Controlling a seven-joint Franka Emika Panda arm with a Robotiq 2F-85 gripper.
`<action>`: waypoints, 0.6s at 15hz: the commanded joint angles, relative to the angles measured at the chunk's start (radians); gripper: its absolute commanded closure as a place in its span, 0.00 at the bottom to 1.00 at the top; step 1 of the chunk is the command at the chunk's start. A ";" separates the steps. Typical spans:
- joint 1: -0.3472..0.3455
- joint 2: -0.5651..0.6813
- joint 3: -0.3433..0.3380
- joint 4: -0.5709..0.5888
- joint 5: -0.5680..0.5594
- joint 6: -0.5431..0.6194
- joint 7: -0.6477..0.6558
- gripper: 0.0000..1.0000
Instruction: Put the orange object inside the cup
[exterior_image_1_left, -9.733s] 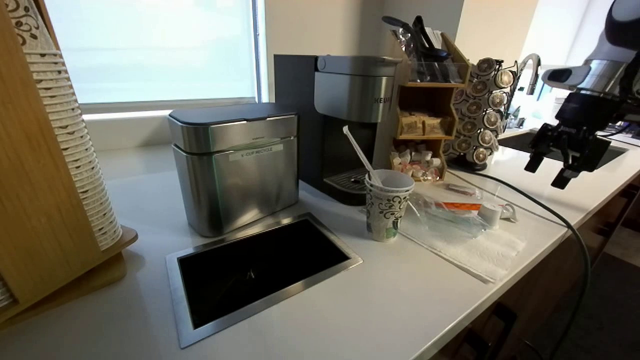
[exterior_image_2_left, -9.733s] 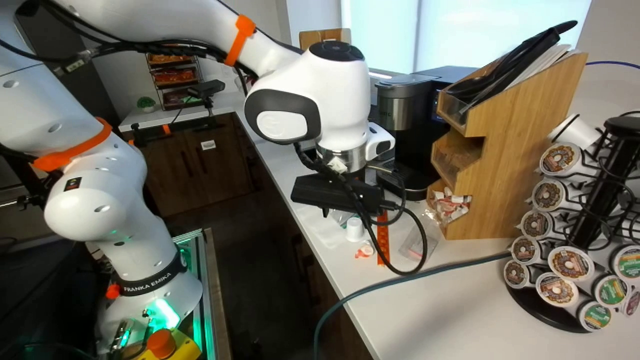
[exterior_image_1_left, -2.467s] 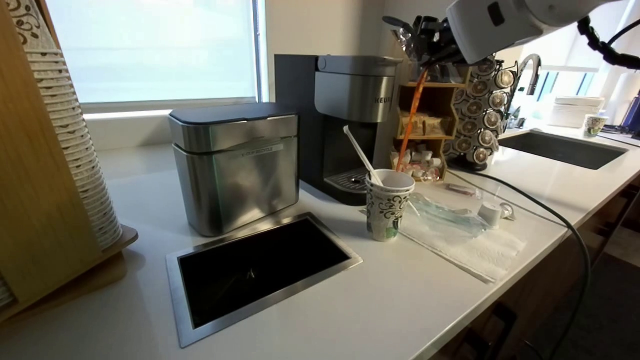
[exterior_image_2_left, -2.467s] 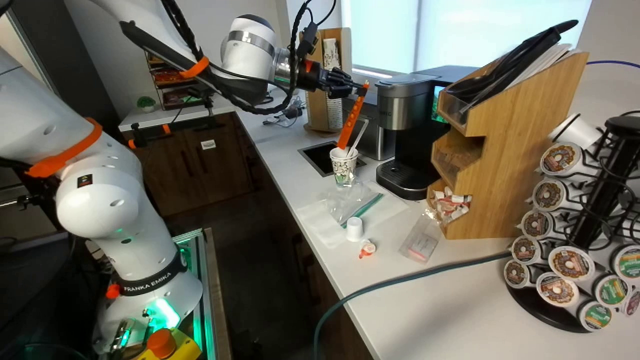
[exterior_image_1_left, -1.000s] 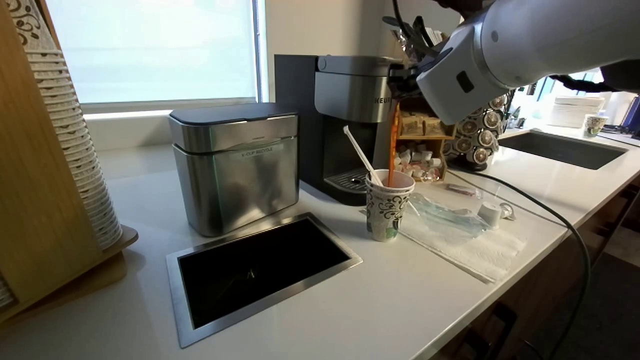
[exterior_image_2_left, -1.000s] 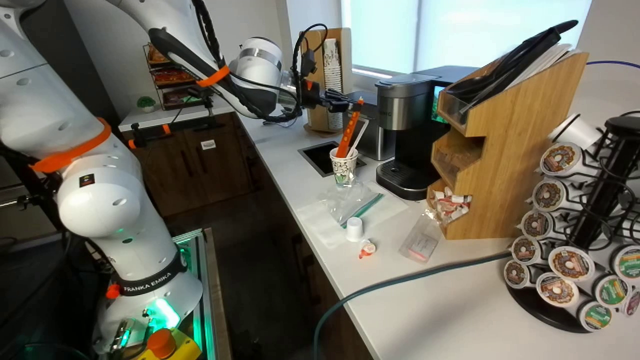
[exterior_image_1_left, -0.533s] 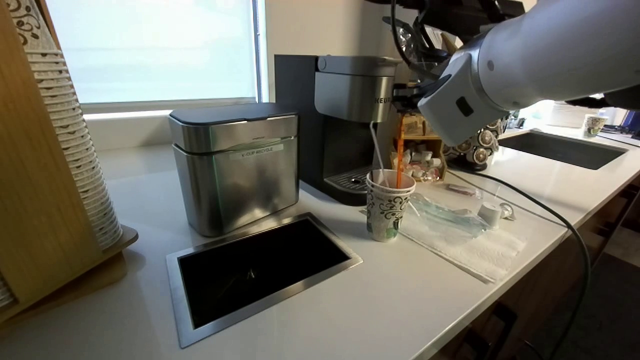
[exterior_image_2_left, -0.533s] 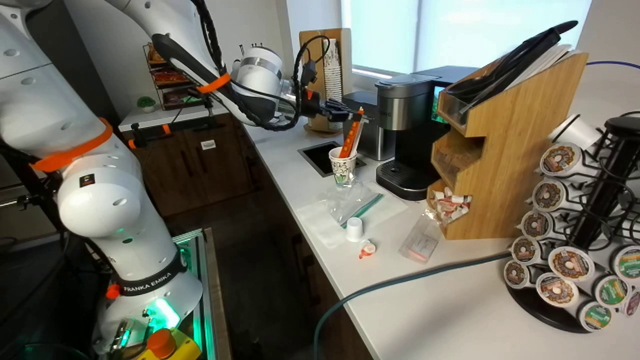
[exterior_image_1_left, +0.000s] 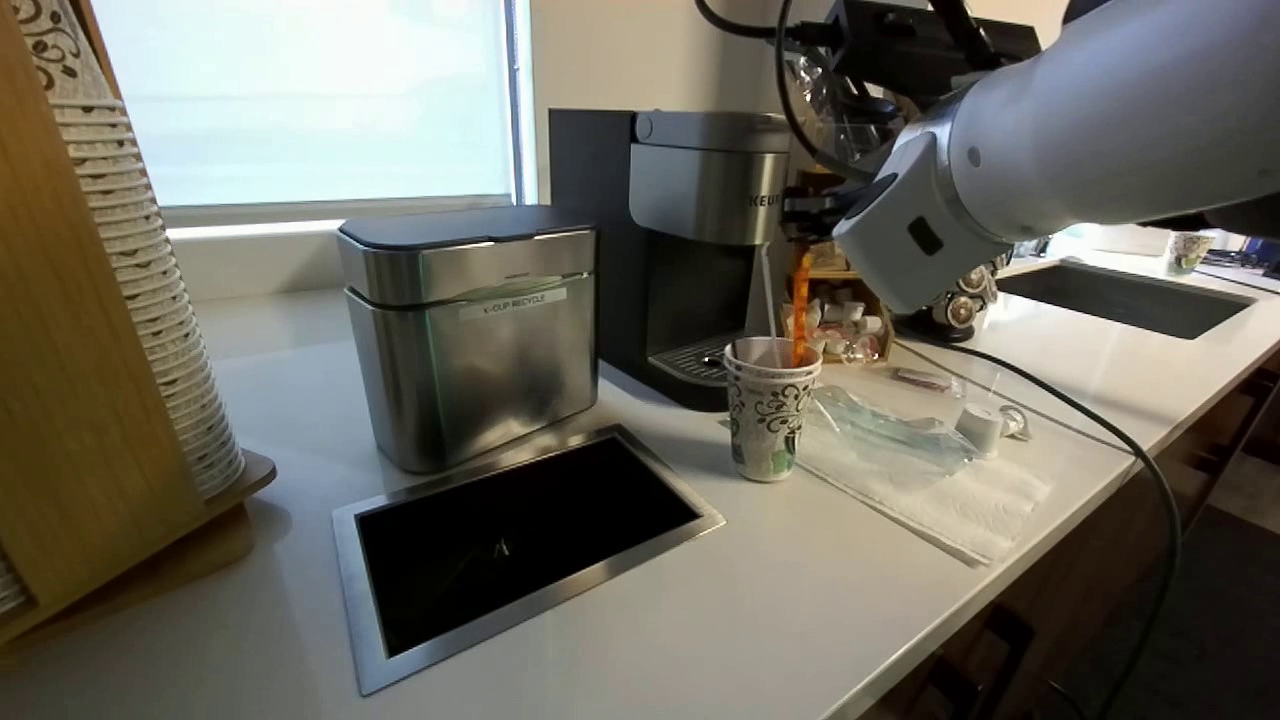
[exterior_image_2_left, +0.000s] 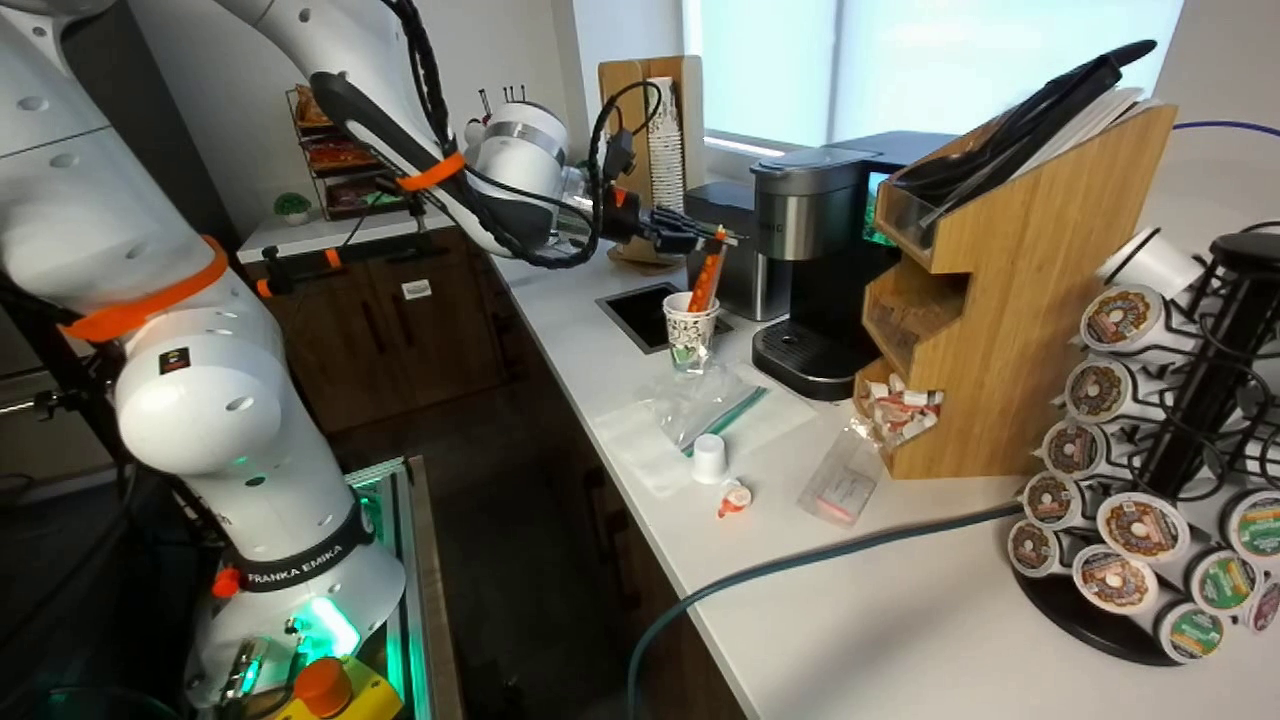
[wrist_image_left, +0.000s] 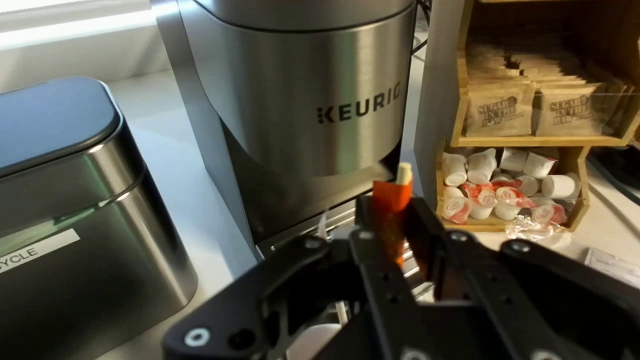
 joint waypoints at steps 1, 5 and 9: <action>0.010 0.006 0.003 -0.011 0.005 -0.029 -0.002 0.45; 0.010 0.006 0.002 -0.008 0.005 -0.030 0.000 0.16; 0.011 -0.043 0.001 -0.005 0.028 -0.039 -0.001 0.00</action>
